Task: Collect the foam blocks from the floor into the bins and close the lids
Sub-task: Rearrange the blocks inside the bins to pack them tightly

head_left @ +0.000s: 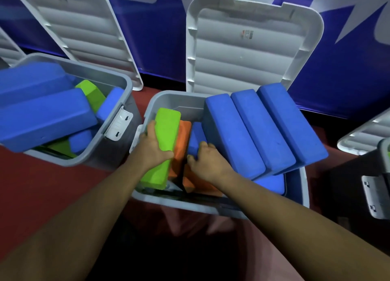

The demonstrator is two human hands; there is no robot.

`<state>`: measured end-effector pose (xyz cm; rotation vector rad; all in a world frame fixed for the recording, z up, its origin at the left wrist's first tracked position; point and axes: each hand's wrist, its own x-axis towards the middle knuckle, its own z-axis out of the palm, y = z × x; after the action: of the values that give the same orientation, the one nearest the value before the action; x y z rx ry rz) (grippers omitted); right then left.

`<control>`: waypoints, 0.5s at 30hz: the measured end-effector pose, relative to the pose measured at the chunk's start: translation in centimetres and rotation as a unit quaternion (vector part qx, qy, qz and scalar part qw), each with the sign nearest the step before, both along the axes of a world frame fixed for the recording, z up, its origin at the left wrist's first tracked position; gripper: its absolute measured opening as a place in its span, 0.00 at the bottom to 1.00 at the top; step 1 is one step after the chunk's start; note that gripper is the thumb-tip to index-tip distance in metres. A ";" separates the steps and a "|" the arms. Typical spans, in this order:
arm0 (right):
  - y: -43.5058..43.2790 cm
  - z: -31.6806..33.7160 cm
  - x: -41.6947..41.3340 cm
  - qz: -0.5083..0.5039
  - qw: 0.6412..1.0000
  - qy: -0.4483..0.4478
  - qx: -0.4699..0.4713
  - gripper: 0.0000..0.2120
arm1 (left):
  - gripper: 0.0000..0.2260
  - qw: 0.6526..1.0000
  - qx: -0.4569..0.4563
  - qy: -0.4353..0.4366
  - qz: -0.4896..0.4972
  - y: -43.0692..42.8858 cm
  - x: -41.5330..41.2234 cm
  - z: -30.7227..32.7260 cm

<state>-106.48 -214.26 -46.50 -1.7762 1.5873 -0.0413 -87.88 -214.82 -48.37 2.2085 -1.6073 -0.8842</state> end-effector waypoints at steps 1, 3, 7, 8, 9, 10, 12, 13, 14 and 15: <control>0.0 -0.1 0.1 0.012 1.000 0.007 0.006 0.18 | 0.43 1.000 -0.006 -0.001 0.001 0.1 0.6 0.2; 0.1 -0.7 0.4 0.036 0.999 0.022 0.020 0.19 | 0.38 1.000 0.007 -0.007 -0.001 0.4 1.4 0.2; 0.8 -2.9 1.2 0.048 0.996 0.056 0.049 0.20 | 0.35 0.997 0.056 -0.037 -0.022 0.8 1.6 -0.4; 1.0 -3.4 1.4 0.050 0.996 0.067 0.041 0.21 | 0.36 0.997 0.068 -0.038 -0.025 0.7 1.5 -0.6; 1.2 -3.9 1.7 0.055 0.995 0.081 0.031 0.23 | 0.39 0.996 0.080 -0.039 -0.031 0.7 1.5 -0.8; 1.3 -4.2 2.0 0.068 0.993 0.097 0.023 0.26 | 0.43 0.994 0.093 -0.043 -0.041 0.8 1.5 -0.8; 1.5 -4.6 2.4 0.101 0.986 0.129 0.016 0.32 | 0.47 0.993 0.092 -0.053 -0.057 0.9 1.4 -0.4; 1.5 -4.7 2.5 0.106 0.985 0.136 0.010 0.33 | 0.46 0.994 0.070 -0.062 -0.053 0.8 1.5 0.0; 1.5 -4.6 2.5 0.102 0.985 0.138 -0.002 0.32 | 0.45 0.996 0.035 -0.073 -0.042 0.7 1.5 0.5; 1.4 -4.7 2.5 0.092 0.986 0.136 -0.014 0.30 | 0.43 0.996 -0.006 -0.082 -0.025 0.6 1.6 1.2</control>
<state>-103.94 -212.87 -51.22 -2.0108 1.6056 0.2784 -86.27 -214.19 -47.19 2.2938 -1.7439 -0.7192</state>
